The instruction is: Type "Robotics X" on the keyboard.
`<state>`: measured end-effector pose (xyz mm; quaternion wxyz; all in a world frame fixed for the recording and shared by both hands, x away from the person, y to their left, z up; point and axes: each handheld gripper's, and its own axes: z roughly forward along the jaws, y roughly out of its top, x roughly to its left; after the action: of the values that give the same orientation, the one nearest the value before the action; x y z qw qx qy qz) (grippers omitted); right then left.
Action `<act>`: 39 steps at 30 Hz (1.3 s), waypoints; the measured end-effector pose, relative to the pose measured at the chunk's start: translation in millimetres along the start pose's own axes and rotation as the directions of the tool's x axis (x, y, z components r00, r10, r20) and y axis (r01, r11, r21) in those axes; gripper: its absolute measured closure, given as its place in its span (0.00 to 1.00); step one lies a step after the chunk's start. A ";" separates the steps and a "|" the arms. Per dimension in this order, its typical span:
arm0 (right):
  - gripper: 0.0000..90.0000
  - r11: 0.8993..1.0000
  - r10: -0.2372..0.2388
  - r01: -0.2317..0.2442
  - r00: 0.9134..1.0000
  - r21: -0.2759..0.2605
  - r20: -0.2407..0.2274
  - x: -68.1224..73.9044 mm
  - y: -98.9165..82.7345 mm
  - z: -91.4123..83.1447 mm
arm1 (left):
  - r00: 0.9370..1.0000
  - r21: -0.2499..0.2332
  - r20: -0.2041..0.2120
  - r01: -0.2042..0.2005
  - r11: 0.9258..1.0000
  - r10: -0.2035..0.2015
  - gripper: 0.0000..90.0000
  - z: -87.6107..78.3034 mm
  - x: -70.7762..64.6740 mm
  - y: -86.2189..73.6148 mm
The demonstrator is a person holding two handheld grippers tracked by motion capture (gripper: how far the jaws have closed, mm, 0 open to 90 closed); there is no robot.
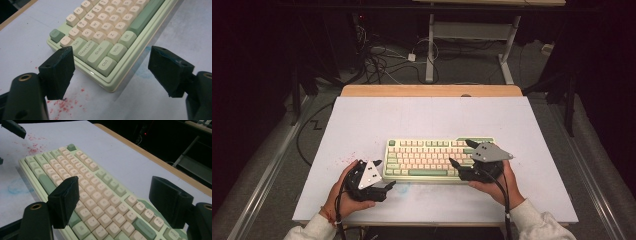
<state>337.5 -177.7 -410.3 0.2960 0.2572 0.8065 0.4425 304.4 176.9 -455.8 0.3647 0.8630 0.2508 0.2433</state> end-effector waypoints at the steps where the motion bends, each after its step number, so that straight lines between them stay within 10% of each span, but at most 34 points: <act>1: 0.27 1.000 -0.004 0.004 1.000 -0.002 0.003 -0.4 -1.7 -2.3 | 1.000 -0.005 0.004 0.008 1.000 -0.008 0.24 -0.9 0.7 0.3; 16: 0.29 1.000 0.006 -0.006 0.997 0.004 0.072 -2.9 -38.4 -41.9 | 0.998 0.008 0.050 0.045 0.999 -0.045 0.52 -3.5 4.2 8.4; 28: 0.28 0.998 -0.016 0.010 0.994 0.057 0.108 3.3 -61.9 -60.4 | 0.984 0.023 0.150 0.089 0.996 -0.092 0.96 4.3 15.4 25.9; 39: 0.28 0.998 -0.013 0.004 0.992 0.070 0.122 4.2 -69.4 -67.1 | 0.984 0.105 0.154 0.072 0.992 -0.088 0.97 30.4 9.9 56.5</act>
<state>276.7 -245.6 -442.4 0.3376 0.2905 0.8028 0.3964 344.7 133.1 -429.7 0.3500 0.8858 0.2672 0.1463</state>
